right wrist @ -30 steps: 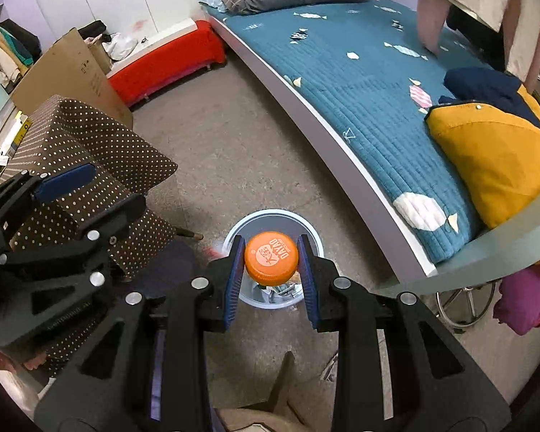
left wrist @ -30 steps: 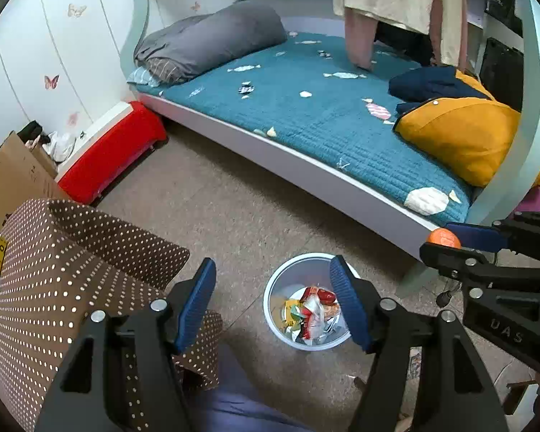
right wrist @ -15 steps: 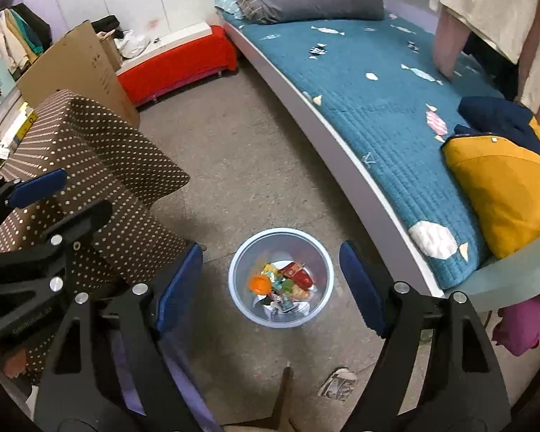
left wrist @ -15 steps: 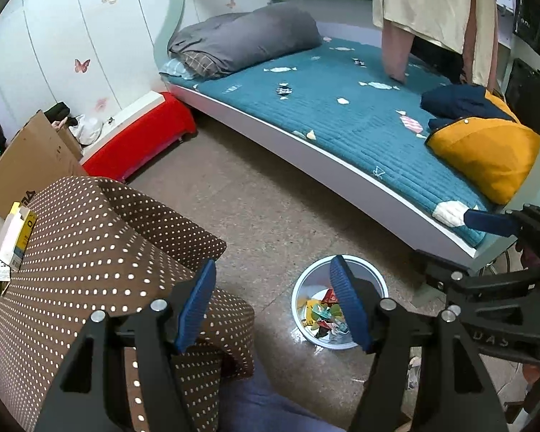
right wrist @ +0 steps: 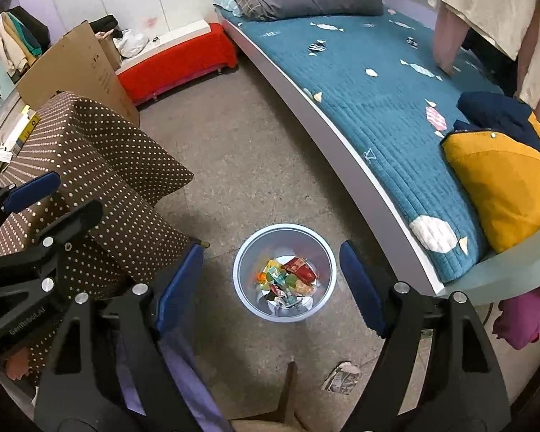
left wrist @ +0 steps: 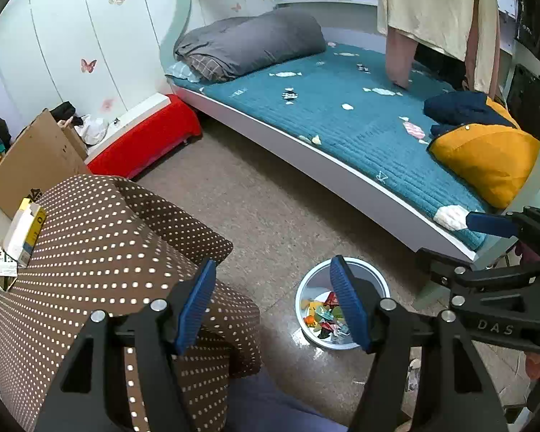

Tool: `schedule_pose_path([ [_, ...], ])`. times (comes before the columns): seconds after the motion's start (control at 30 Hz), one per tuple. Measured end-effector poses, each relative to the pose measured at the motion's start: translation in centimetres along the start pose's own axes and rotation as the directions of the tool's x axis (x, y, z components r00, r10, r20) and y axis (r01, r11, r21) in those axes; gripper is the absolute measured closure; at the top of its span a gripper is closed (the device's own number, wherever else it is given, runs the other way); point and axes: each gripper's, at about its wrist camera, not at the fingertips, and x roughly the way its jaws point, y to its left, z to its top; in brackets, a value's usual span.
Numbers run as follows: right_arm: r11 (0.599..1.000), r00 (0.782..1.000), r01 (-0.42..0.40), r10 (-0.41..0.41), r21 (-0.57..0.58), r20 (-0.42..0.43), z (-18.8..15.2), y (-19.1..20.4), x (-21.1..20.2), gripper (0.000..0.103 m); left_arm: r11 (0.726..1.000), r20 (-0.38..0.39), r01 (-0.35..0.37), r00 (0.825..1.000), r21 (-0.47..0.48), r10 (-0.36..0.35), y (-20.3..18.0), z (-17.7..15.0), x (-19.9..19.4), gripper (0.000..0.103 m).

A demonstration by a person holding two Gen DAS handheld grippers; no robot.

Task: Collect trash
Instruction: 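Move both tools back over the table toward the boxes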

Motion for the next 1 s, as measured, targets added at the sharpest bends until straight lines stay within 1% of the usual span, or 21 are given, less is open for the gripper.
schedule_pose_path([
  [0.27, 0.999, 0.999, -0.026, 0.027, -0.034, 0.035, 1.0, 2.4, -1.3, 0.022, 0.999, 0.042, -0.024, 0.999, -0.034, 0.026, 2.0, 0.2, -2.4, 0.035],
  [0.37, 0.998, 0.998, -0.036, 0.039, -0.054, 0.048, 1.7, 3.9, -1.7, 0.021, 0.998, 0.058, -0.034, 0.998, -0.053, 0.037, 3.3, 0.1, -3.4, 0.034],
  [0.57, 0.992, 0.995, -0.075, 0.081, -0.105, 0.057, 3.0, 7.8, -2.2, 0.018, 0.992, 0.075, -0.077, 0.994, -0.101, 0.085, 6.6, -0.3, -5.1, 0.033],
  [0.67, 0.987, 0.994, -0.09, 0.098, -0.136, 0.055, 3.6, 9.8, -2.3, 0.017, 0.983, 0.075, -0.113, 0.989, -0.144, 0.125, 9.3, -1.0, -5.8, 0.031],
  [0.87, 0.968, 0.987, -0.145, 0.157, -0.206, 0.044, 4.9, 15.1, -2.1, 0.016, 0.96, 0.072, -0.159, 0.981, -0.23, 0.179, 14.7, -2.6, -6.9, 0.031],
  [0.9, 0.966, 0.985, -0.153, 0.165, -0.208, 0.042, 5.1, 15.9, -2.0, 0.016, 0.954, 0.073, -0.164, 0.979, -0.25, 0.188, 15.8, -2.9, -7.1, 0.028],
  [1.0, 0.957, 0.979, -0.195, 0.203, -0.215, 0.017, 6.0, 18.8, -1.5, 0.016, 0.925, 0.058, -0.209, 0.969, -0.317, 0.239, 19.4, -3.7, -7.5, 0.027],
])
